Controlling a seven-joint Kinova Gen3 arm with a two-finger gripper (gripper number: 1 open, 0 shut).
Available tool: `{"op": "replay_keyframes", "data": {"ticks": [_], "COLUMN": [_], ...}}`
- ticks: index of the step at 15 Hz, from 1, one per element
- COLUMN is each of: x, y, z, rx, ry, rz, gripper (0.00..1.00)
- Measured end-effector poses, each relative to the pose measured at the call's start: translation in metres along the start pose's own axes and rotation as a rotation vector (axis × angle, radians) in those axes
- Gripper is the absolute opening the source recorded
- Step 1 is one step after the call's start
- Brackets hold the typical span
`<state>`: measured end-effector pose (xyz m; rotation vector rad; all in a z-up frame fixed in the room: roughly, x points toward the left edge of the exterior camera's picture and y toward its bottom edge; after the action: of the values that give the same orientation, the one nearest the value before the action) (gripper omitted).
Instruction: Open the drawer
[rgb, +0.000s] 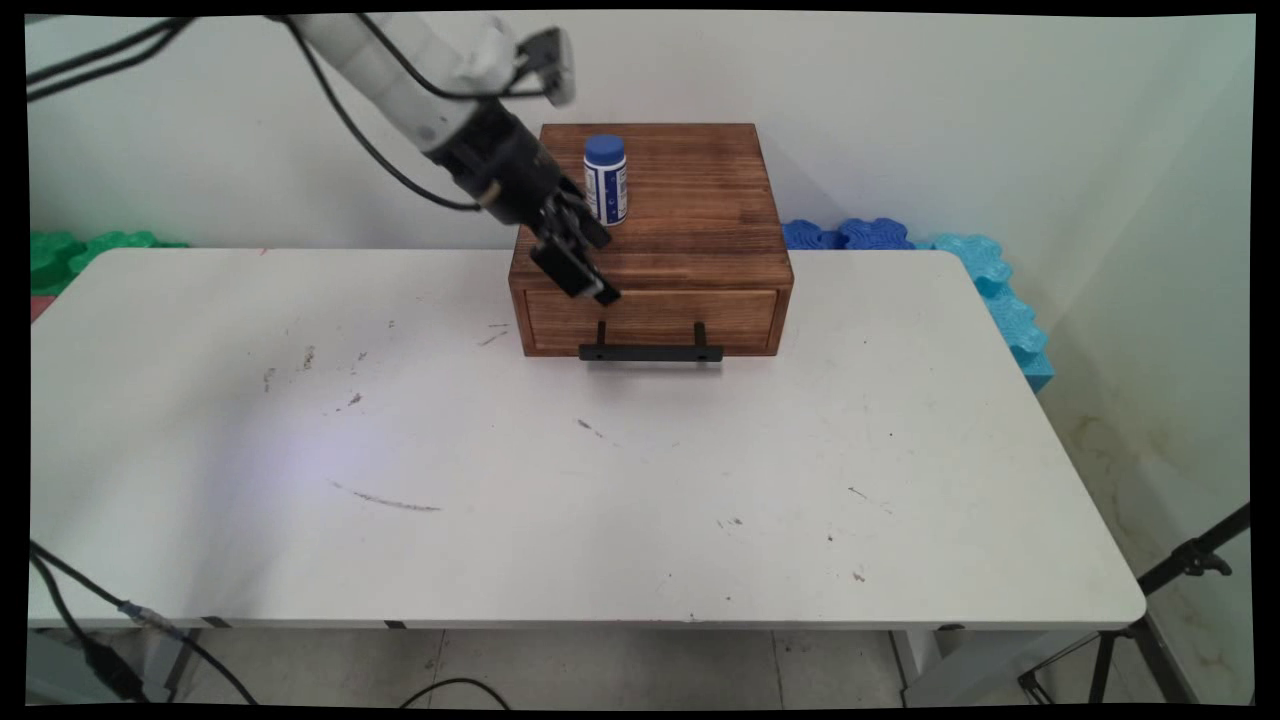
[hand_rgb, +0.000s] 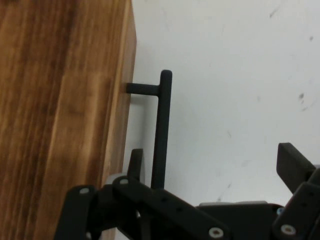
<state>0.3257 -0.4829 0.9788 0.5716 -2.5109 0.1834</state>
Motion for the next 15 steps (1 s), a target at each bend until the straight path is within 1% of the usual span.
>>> {"op": "replay_keyframes", "data": {"ticks": [3,4,8,15], "x": [0.009,0.011,0.015,0.017], "y": [0.003,0.004,0.008,0.014], "z": [0.031,0.040,0.067,0.109], "rx": [0.000,-0.001,-0.005,-0.001], "ry": [-0.077,-0.096,-0.149,-0.213], "rz": [0.067,0.083,0.124,0.178], "gripper": [1.00,1.00,1.00,1.00]}}
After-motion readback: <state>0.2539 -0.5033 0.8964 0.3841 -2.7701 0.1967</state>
